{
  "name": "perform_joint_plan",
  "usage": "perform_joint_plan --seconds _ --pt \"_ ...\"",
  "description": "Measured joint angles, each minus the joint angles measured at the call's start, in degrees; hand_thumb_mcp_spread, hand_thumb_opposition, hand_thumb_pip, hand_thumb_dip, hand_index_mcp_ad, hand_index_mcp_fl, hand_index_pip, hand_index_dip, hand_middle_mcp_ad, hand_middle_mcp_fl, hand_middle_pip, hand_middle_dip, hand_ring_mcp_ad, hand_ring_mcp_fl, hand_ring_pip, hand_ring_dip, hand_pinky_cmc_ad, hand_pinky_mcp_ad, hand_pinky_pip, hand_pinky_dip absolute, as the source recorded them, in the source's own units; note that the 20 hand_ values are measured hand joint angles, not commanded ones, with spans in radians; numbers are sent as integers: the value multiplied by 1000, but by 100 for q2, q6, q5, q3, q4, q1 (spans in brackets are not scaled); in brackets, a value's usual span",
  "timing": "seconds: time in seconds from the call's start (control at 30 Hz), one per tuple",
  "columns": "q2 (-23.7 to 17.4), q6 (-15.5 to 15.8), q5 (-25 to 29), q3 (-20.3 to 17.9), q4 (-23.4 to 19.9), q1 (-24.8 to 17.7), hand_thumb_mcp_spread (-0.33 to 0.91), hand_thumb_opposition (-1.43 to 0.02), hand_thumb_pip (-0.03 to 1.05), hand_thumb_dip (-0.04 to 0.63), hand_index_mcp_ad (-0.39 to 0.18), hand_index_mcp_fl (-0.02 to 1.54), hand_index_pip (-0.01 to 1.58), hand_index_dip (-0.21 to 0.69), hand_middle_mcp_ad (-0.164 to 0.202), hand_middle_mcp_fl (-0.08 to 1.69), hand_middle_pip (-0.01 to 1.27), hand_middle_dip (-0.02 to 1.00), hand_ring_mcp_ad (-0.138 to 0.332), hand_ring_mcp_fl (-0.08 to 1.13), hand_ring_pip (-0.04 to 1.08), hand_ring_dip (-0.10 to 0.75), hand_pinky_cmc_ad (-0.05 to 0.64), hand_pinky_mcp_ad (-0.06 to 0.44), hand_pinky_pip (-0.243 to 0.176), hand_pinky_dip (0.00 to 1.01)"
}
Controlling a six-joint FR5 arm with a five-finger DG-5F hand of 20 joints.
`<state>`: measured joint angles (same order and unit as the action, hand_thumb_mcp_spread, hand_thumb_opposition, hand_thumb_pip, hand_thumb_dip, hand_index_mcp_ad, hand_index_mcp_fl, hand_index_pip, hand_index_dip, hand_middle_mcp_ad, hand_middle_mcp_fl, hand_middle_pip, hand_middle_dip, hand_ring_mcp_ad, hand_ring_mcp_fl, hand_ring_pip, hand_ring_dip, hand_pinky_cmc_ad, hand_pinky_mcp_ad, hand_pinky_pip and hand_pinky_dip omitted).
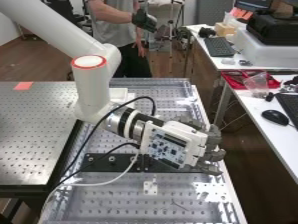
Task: Grab the chopstick and place it in the clear container
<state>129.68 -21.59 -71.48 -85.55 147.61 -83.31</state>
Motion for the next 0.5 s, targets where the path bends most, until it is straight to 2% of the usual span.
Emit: perform_joint_plan --seconds 0.27,0.5 --pt "-23 -93 -183 -49 -19 15 501 -927 796 333 -7 354 1304 0 0 611 750 695 84 499 166 536 440 243 42 176" --pt "-68 -162 -212 -129 -102 13 471 -880 787 339 -5 272 1286 -3 3 524 738 682 84 414 166 506 391 243 35 202"
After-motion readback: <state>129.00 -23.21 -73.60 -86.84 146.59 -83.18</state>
